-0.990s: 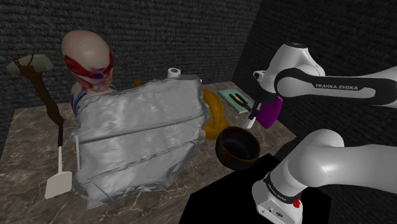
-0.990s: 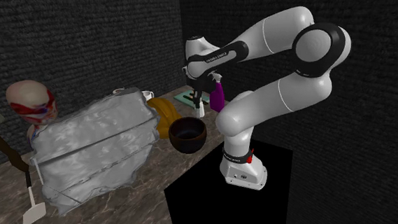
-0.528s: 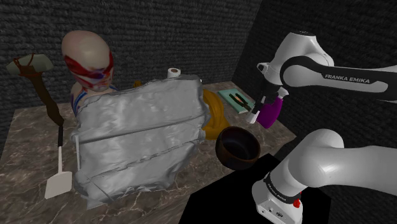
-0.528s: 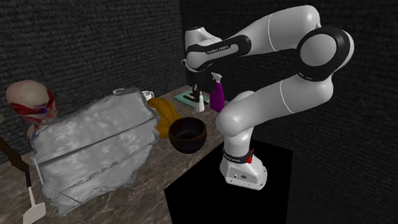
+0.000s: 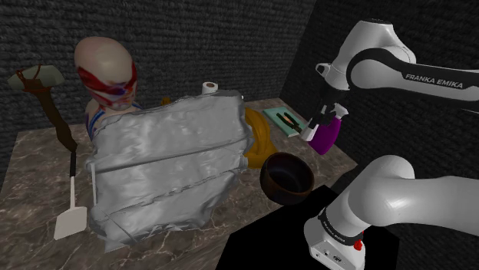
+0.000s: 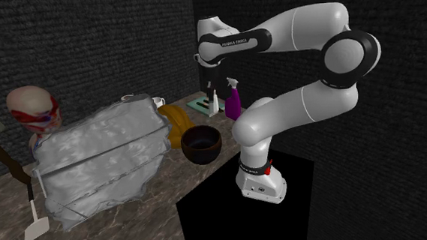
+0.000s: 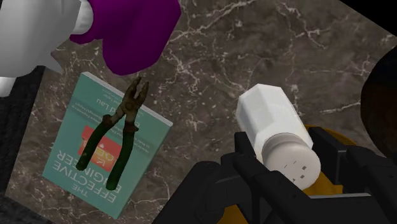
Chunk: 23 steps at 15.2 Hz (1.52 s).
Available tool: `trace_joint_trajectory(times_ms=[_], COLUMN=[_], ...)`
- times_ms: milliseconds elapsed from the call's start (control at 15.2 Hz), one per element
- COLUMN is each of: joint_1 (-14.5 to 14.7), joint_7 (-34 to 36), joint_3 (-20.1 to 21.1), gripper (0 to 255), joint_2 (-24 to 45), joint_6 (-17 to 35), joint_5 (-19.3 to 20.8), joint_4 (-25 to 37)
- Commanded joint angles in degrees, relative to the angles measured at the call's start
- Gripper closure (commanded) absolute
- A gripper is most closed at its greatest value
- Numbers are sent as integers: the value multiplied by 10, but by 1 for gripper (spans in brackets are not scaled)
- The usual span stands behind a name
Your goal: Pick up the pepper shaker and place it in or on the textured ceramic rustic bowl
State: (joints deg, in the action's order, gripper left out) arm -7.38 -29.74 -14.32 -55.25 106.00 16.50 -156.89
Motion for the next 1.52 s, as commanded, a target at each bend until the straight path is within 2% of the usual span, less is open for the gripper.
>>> trace_joint_trajectory(times_ms=[0,726,1452], joint_1=[1,9,66], joint_7=[-2,-9,130], joint_3=[3,18,183], gripper=[255,255,255], joint_2=[-1,8,-82], joint_6=[-16,-90,-179], joint_5=[-3,-20,-149], joint_4=[15,98,80])
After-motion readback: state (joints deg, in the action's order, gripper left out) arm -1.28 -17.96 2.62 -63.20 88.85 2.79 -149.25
